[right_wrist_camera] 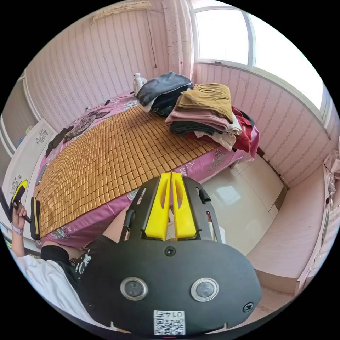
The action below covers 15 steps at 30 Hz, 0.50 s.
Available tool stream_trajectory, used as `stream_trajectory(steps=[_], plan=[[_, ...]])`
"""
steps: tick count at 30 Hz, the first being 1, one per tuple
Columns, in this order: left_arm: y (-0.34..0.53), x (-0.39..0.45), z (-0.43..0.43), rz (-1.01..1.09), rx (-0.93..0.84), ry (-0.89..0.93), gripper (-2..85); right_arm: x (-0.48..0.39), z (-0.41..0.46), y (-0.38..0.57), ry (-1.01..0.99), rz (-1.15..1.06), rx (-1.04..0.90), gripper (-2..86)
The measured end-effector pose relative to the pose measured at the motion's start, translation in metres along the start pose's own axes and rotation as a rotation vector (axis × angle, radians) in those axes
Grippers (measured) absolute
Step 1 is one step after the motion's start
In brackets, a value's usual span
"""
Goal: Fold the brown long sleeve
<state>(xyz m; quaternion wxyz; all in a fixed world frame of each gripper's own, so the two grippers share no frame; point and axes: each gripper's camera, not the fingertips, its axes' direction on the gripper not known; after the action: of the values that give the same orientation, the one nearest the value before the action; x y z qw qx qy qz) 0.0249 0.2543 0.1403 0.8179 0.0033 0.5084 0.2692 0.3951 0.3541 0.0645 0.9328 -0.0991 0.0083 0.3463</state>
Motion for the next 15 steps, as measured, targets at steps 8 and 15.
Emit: stream_trajectory(steps=[8, 15], plan=[[-0.138, 0.057, 0.184, 0.166, -0.085, 0.258, 0.3, 0.033, 0.007, -0.090, -0.028, -0.168, 0.096, 2.7], [-0.194, 0.084, 0.283, 0.272, -0.156, 0.248, 1.8, 0.031, 0.052, -0.193, -0.046, -0.214, 0.079, 6.9]])
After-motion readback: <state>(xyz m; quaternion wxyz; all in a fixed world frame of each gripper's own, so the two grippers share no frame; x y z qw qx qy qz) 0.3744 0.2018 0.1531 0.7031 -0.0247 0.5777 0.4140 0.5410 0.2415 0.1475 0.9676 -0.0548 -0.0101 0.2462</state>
